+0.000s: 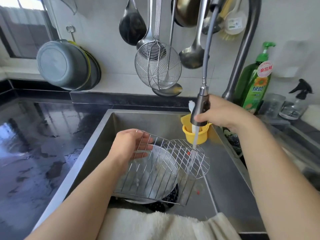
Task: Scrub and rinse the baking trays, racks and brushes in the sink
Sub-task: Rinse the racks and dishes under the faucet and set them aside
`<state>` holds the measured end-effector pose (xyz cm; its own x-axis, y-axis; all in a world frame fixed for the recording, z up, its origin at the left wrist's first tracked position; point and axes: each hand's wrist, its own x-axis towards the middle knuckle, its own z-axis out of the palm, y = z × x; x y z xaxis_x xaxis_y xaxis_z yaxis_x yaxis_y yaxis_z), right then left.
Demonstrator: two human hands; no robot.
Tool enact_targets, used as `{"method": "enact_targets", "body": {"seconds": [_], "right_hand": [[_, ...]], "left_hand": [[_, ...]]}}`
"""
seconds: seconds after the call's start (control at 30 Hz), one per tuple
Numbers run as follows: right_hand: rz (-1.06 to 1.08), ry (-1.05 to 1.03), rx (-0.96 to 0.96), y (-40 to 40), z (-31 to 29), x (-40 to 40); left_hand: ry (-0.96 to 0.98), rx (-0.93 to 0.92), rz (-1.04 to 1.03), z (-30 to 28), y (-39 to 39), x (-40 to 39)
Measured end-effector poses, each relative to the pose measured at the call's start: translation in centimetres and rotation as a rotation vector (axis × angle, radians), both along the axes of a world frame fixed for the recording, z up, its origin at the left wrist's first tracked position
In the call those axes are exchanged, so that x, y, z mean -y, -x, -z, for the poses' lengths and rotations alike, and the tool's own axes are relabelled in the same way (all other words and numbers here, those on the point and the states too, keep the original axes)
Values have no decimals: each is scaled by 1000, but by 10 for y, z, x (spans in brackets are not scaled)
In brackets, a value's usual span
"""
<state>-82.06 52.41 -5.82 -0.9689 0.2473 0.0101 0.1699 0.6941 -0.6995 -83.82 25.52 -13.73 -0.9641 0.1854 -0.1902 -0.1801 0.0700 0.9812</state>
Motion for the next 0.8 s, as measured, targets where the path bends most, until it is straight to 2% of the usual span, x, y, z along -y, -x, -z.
{"method": "enact_targets", "body": {"seconds": [0.17, 0.2, 0.3, 0.4, 0.47, 0.53, 0.63, 0.7, 0.8], "right_hand": [[-167, -121, 184, 11, -26, -21], [-153, -240, 176, 18, -32, -24], [-142, -769, 72, 42, -29, -32], [-239, -1280, 207, 63, -7, -46], [-147, -1442, 262, 71, -8, -54], [-89, -1480, 294, 73, -16, -54], [-95, -1276, 272, 65, -26, -52], [-134, -1115, 191, 41, -32, -56], [-109, -1064, 58, -21, -39, -84]], "left_hand": [[10, -42, 86, -37, 10, 7], [17, -52, 126, -49, 12, 9], [90, -160, 241, -87, 12, 12], [249, -306, 325, -113, 10, 18], [463, -437, 351, -124, 10, 20], [647, -546, 348, -133, 7, 19], [747, -650, 360, -138, -1, 16], [796, -746, 374, -135, -11, 14], [903, -878, 431, -126, -43, 3]]}}
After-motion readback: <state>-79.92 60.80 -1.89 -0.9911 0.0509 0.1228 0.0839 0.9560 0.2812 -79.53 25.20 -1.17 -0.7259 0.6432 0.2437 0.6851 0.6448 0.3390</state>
